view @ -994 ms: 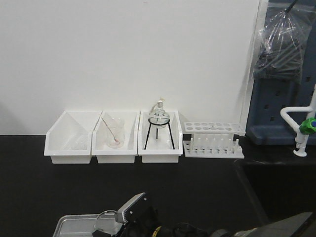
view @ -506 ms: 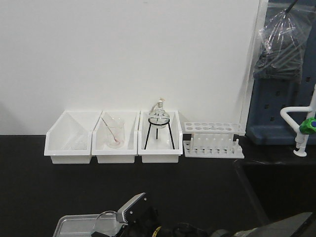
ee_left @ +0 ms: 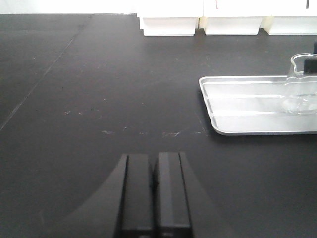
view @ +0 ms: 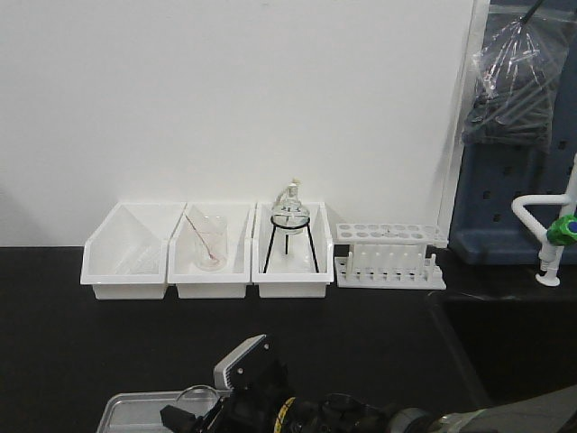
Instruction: Move beaker to silver tray on left bench
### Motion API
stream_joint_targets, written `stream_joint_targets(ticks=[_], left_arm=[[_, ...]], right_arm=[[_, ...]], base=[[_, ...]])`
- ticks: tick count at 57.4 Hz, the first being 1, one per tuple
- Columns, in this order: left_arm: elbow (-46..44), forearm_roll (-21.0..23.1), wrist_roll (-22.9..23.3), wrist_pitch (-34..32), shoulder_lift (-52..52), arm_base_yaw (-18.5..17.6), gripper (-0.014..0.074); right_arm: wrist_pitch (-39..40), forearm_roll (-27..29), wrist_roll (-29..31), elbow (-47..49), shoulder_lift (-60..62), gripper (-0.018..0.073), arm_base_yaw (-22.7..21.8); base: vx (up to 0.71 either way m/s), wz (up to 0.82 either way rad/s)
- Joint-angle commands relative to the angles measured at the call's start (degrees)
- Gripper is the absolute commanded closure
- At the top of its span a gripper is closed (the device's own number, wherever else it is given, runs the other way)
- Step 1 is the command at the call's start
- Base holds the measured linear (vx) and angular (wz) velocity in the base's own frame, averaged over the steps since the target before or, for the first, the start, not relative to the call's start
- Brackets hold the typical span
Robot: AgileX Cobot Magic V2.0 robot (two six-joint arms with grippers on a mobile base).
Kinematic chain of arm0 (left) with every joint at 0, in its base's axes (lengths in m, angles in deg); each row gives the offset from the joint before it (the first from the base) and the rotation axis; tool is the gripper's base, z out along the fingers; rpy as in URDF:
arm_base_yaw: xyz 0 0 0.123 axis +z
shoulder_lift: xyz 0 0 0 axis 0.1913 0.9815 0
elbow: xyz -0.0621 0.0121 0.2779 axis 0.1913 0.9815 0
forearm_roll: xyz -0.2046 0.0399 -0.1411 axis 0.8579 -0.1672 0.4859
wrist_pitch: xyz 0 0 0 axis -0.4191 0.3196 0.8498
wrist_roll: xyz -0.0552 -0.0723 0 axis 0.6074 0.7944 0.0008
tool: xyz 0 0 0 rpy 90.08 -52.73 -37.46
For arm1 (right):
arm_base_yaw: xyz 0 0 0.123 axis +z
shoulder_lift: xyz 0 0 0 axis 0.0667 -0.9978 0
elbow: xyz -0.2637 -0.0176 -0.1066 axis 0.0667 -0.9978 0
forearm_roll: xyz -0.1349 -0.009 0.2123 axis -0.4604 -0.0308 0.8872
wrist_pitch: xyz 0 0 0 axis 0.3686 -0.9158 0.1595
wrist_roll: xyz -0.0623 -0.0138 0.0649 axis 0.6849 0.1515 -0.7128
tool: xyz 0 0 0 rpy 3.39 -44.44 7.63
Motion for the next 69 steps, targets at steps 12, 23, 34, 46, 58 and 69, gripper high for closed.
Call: stream_joint_targets(ticks=[12, 23, 34, 46, 58, 69], left_arm=[[1.59, 0.43, 0.32, -4.42, -0.89, -0.28, 0.0595], [1.59, 0.43, 0.32, -4.42, -0.89, -0.28, 0.0595], [1.59, 0.43, 0.32, -4.42, -0.89, -0.28, 0.0595], [1.59, 0.43, 0.32, -4.42, -0.89, -0.28, 0.0595], [1.59, 0.43, 0.32, -4.42, -0.89, -0.28, 0.0595], [1.59, 0.43, 0.32, -4.42, -0.89, -0.28, 0.0595]], right_arm=[[4.00, 0.73, 0.58, 1.67, 8.59, -0.0055, -0.08], [2.91, 0.58, 0.21, 1.67, 12.30, -0.0010, -0.08], [-13.61, -3.61, -7.23, -0.53, 20.65, 0.0291, -0.08], [-27.61, -11.67, -13.21, -10.16, 36.18, 0.0573, -0.08], [-31.41, -12.43, -15.69, -22.93, 52.63, 0.0570, -0.08], [-33.55, -12.50, -15.44, -29.25, 63.11, 0.0570, -0.08]], base=[[0.00, 0.00], [0.00, 0.00], [0.00, 0.00], [0.00, 0.00], [0.00, 0.00], [0.00, 0.00]])
